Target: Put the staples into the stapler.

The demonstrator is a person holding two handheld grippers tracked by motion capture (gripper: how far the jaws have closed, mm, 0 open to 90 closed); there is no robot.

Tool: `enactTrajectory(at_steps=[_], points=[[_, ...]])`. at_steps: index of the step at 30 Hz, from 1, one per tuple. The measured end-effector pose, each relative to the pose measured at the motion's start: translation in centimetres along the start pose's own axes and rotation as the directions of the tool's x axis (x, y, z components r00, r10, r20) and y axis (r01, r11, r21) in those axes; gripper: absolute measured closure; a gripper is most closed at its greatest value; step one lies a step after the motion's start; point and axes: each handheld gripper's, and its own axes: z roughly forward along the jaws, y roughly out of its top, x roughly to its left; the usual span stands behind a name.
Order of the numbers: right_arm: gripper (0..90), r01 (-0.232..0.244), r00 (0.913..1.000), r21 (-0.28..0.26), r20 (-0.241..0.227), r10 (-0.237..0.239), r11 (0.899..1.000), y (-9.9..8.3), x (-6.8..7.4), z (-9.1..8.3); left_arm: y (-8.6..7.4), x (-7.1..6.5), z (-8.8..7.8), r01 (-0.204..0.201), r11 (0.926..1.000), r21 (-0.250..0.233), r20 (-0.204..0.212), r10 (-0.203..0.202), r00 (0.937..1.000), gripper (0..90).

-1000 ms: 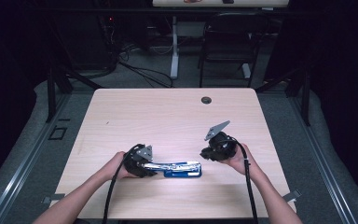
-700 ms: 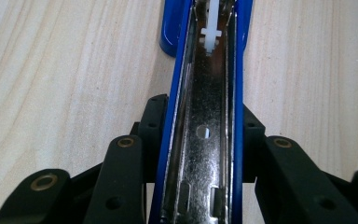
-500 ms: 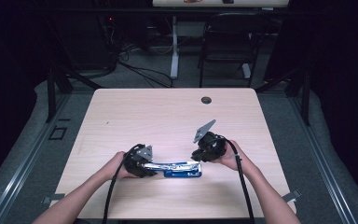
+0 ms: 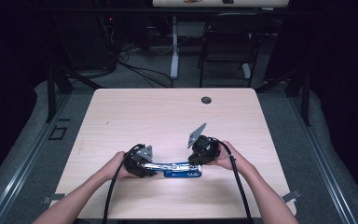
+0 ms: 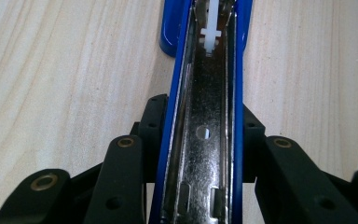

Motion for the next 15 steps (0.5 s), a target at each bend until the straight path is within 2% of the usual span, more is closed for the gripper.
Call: enactTrajectory(at_steps=[7, 15], points=[[78.6, 0.017, 0.9997, 0.041, -0.017, -0.016, 0.999, 0.1, 0.1, 0.75, 0.01, 0.01, 0.0, -0.002, 1.0, 0.0, 0.0, 0.002, 1.0, 64.5], [78.6, 0.034, 0.9993, 0.015, -0.017, -0.034, 0.999, 0.18, 0.05, 0.58, 0.01, 0.01, 0.01, -0.002, 1.0, 0.0, 0.0, 0.002, 1.0, 64.5]])
